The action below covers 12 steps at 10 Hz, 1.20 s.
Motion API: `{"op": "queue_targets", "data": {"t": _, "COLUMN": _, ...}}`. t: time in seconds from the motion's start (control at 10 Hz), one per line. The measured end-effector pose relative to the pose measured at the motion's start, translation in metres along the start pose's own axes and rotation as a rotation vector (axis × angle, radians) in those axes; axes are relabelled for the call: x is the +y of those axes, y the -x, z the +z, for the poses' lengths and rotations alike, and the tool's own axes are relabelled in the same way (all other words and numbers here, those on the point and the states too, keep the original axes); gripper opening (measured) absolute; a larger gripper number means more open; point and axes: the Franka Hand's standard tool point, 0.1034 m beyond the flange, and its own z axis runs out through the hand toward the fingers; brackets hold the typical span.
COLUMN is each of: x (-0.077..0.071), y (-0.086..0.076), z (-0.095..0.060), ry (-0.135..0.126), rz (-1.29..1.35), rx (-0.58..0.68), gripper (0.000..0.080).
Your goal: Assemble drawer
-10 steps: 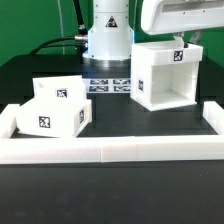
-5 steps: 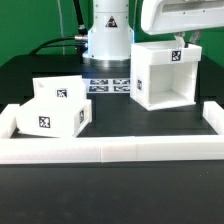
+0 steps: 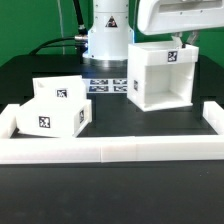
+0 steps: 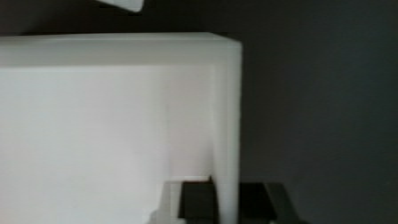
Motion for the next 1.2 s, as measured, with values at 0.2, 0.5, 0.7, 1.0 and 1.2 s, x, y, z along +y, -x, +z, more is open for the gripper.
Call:
{"op": "queue_targets", "data": {"t": 0.2, "x": 0.012, "y": -0.016, "z": -0.001, "ry": -0.005, "rz": 0.032, "rx": 0.013, "gripper": 0.0038}}
{"op": "queue_targets", "data": {"t": 0.5, "x": 0.029, "y": -0.04, "z": -0.002, "ry": -0.009, "rz": 0.074, "rx": 0.036, "gripper": 0.0038}}
{"op": "queue_targets", "data": {"t": 0.7, "x": 0.043, "y": -0.063, "z": -0.004, "ry": -0.009, "rz": 0.101, "rx": 0.071, "gripper": 0.0038}}
{"op": "queue_targets", "data": {"t": 1.0, "x": 0.055, "y": -0.096, "z": -0.005, "ry": -0.011, "rz": 0.122, "rx": 0.117, "gripper": 0.0038}}
{"op": "queue_targets", "data": {"t": 1.2, "x": 0.059, "y": -0.118, "z": -0.006, "ry": -0.014, "rz": 0.126, "rx": 0.14, "gripper": 0.0038}}
